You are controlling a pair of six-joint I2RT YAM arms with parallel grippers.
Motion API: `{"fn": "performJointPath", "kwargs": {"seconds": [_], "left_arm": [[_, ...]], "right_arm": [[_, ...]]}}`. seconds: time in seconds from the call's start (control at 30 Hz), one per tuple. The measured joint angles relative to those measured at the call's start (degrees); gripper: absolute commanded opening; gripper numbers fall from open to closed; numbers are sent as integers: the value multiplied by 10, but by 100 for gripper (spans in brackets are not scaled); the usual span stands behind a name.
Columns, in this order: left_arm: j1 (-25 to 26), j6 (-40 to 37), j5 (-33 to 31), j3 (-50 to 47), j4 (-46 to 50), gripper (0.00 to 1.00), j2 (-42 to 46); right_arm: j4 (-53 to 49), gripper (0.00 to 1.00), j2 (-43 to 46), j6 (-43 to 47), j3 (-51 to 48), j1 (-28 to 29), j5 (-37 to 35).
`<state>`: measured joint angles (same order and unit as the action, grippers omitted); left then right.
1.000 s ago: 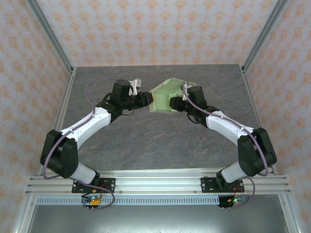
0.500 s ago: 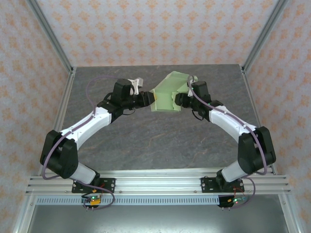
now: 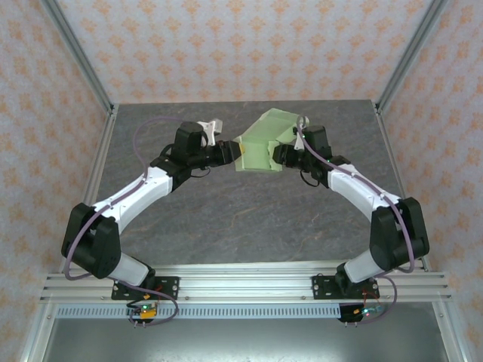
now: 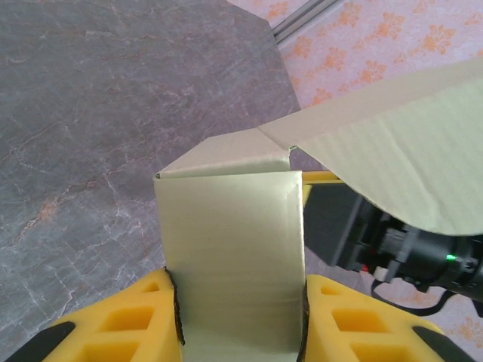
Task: Fold the paper box
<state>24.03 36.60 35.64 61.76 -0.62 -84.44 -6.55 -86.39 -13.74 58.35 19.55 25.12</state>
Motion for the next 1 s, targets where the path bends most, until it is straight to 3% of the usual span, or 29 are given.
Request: {"fn": "performJointPath", "kwargs": {"seconds": [0.13, 0.3, 0.37, 0.47, 0.7, 0.9, 1.0], "left_arm": [[0, 5, 0, -8, -5, 28, 7], [0, 10, 2, -14, -15, 26, 7], [0, 10, 1, -14, -19, 25, 7], [0, 10, 1, -15, -22, 24, 7], [0, 11, 4, -16, -38, 24, 7], [0, 11, 11, -16, -48, 24, 7], [0, 10, 14, -16, -48, 24, 7]], "right_arm": [[3, 45, -9, 0, 0, 0, 9], [29, 52, -11, -13, 0, 0, 24], [35, 49, -13, -13, 0, 0, 27], [45, 36, -14, -10, -2, 0, 34], [62, 46, -18, -14, -12, 0, 50], [71, 33, -24, -13, -17, -1, 54], [75, 36, -28, -17, -17, 0, 53]]}}
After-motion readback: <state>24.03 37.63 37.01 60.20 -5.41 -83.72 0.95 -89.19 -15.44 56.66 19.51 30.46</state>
